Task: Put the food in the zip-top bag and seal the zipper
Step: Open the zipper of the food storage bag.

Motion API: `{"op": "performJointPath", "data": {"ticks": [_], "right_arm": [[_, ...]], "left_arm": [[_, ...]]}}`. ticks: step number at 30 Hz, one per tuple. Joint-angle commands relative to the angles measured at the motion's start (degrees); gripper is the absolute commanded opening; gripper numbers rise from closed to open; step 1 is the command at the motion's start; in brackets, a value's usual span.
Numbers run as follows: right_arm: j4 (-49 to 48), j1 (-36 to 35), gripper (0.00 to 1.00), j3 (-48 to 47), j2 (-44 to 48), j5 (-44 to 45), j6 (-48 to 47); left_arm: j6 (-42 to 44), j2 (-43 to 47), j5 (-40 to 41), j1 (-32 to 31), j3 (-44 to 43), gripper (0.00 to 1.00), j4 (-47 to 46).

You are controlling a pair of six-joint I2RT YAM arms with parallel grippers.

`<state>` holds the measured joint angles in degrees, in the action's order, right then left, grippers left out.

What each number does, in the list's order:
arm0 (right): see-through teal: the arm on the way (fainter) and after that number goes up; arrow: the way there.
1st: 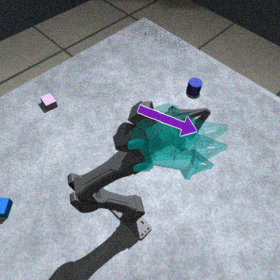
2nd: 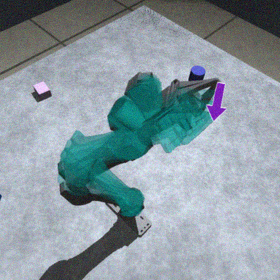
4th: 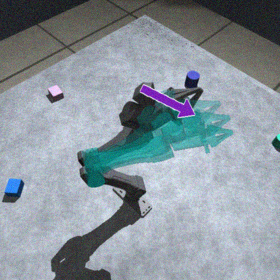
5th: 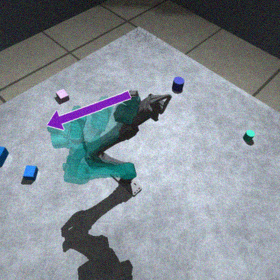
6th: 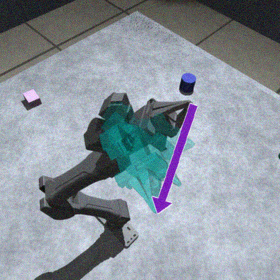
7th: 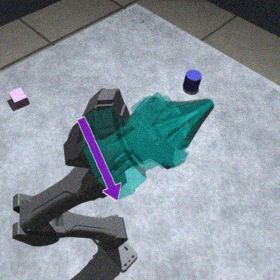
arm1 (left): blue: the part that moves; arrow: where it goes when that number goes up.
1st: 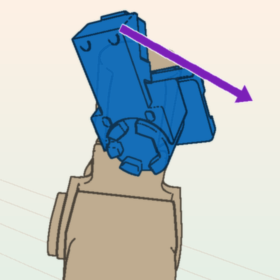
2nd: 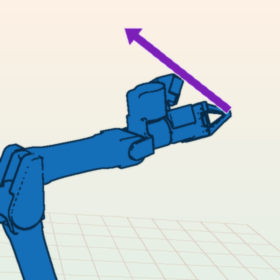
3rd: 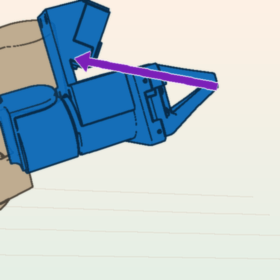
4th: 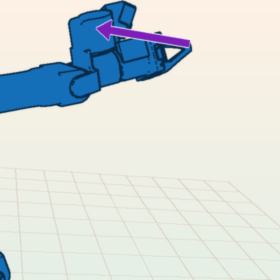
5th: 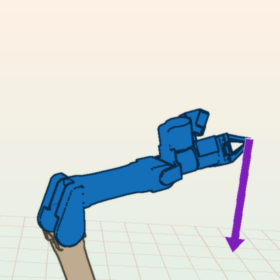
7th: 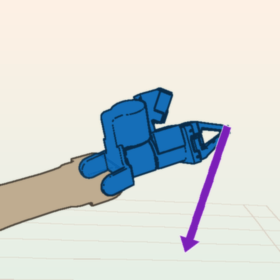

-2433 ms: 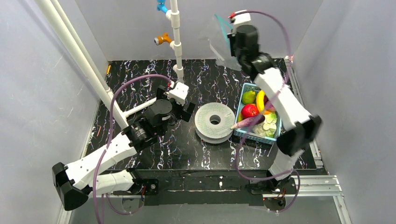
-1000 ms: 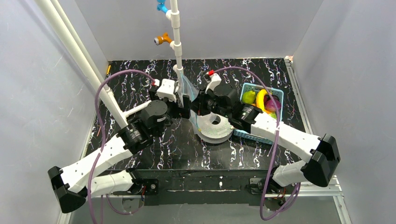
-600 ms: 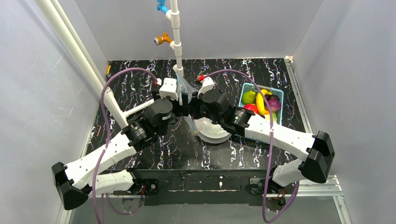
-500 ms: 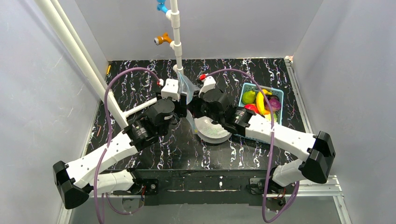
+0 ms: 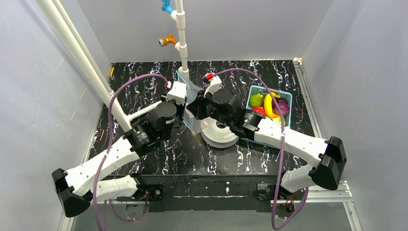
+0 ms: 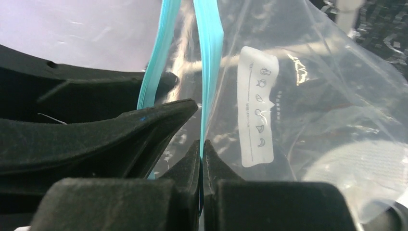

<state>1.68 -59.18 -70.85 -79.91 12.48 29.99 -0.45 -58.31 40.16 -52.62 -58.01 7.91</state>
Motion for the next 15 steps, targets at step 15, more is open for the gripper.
{"op": "performJointPath", "data": {"ticks": [15], "right_arm": [[-18.1, 5.1, 0.01, 3.5, -7.1, -21.0, 21.7]], "left_arm": [[13.1, 4.1, 2.2, -0.1, 0.2, 0.0, -5.0]]}}
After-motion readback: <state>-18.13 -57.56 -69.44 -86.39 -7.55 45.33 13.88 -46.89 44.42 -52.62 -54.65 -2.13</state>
